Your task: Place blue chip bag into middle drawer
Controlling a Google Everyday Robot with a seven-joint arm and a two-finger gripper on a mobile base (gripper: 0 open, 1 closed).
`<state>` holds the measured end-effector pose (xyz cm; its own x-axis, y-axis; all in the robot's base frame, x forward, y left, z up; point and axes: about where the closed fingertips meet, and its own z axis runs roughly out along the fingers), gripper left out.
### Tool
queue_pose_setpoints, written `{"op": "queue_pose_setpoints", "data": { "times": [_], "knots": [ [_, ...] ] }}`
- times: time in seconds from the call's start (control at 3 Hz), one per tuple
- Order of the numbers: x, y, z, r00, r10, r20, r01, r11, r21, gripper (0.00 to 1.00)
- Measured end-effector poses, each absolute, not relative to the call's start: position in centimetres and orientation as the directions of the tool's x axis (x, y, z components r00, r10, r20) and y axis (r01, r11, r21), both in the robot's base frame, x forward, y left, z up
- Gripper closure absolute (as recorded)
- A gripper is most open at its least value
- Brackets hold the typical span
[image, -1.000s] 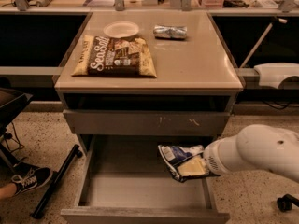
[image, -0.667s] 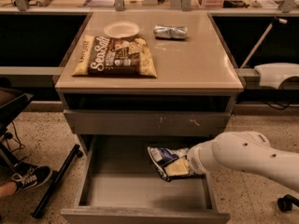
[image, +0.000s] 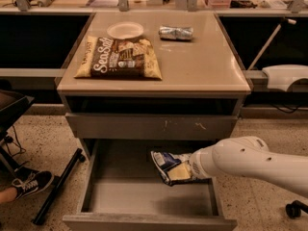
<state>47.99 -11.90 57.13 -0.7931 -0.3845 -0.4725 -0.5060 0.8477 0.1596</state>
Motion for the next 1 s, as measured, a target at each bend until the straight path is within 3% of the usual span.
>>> {"op": "queue_pose_setpoints", "data": {
  "times": [1.0],
  "knots": [
    [51.3,-12.7,44.3,-0.841,-0.255,-0.476,-0.4,0.886,0.233,1.0]
  ]
}}
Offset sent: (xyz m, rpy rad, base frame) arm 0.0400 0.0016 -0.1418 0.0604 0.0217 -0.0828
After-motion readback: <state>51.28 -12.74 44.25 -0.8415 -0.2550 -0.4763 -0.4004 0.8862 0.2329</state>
